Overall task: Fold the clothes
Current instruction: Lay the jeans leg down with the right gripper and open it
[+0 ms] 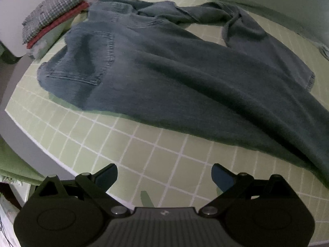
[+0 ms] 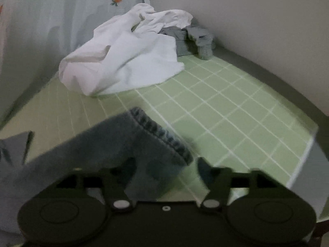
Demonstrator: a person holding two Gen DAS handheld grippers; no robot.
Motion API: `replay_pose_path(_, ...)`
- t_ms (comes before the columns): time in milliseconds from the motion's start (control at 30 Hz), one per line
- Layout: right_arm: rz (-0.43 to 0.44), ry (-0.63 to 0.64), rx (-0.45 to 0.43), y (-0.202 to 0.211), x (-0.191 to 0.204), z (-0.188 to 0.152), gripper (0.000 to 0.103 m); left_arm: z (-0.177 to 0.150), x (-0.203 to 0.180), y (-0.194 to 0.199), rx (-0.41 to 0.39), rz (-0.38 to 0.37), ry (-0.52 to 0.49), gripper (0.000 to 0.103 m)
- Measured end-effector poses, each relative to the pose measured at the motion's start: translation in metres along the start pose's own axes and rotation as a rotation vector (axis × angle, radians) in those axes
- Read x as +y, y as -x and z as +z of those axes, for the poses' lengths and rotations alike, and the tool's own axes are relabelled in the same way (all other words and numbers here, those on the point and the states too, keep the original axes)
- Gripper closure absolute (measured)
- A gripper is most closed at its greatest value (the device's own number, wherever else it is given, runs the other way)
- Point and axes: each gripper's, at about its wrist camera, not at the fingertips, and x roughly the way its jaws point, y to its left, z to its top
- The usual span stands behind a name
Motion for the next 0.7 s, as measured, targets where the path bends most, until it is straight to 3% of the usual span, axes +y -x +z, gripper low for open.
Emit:
replay_pose_path(67,-0.009,0.0,-0.004,0.001,0.003,-0.007,0.016,-0.001,0.007,-0.001,0.001,0.005,0.026,0.006)
replay_pose_path(133,-0.005,-0.003,-0.004,0.002,0.009,-0.014,0.0,0.002,0.021,-0.005,0.007,0.005,0.064,0.006)
replay_pose_path(300,0.055,0.029,-0.009,0.013,0.046,-0.033,0.0,0.017,0.064,-0.015,-0.002,-0.028,0.176,0.006)
replay_pose_path(433,0.078,0.051,-0.018,0.023,0.09,-0.052,0.0,0.035,0.115,-0.019,-0.071,-0.036,0.253,0.006)
replay_pose_path(700,0.116,0.077,-0.01,0.052,0.202,-0.109,0.0,0.085,0.26,-0.043,-0.188,-0.105,0.516,0.021)
